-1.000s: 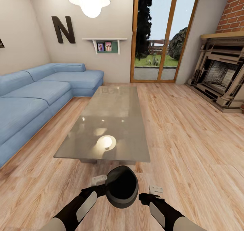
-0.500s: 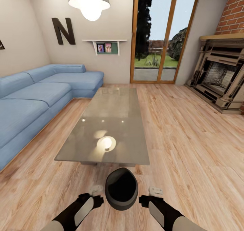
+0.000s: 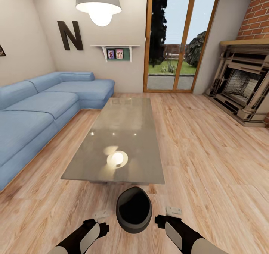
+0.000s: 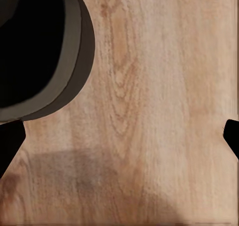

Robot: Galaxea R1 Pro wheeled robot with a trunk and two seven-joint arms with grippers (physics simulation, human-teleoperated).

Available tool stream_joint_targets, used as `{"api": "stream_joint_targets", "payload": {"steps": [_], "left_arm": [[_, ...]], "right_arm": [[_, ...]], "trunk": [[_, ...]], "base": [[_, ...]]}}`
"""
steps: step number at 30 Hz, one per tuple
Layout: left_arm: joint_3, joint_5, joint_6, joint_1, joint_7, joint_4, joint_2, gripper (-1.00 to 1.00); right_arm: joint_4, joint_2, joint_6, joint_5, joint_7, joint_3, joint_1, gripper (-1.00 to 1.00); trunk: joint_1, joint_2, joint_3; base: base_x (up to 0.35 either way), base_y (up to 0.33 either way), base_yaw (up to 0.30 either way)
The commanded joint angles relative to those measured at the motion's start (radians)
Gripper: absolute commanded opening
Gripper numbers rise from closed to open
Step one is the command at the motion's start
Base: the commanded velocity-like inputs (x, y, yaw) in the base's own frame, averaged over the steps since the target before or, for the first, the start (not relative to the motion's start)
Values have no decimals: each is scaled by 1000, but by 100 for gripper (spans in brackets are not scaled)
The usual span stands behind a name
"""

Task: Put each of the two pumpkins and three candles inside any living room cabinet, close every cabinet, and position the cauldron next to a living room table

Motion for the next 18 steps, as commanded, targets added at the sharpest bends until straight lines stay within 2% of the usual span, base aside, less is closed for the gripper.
{"api": "stream_joint_targets", "payload": {"steps": [1,4,7,18], "left_arm": [[-8,9,-17,-1,6,15,0,100],[-8,9,-73,0,2,62,-2,100],[-8,9,-95,0,1,78,-1,100],[-11,12,-105,5,0,87,1,100]], "right_arm": [[1,0,3,-7,-8,9,1,100],[9,-1,-20,-11,-8,8,3,100],[26,0,-68,-12,-8,7,4,100],[71,2,-100,-14,-8,7,4,100]], "trunk": [[-4,7,2],[-16,28,12],[-27,49,21],[-69,126,56]], "base": [[0,0,0],[0,0,0],[0,0,0],[0,0,0]]}}
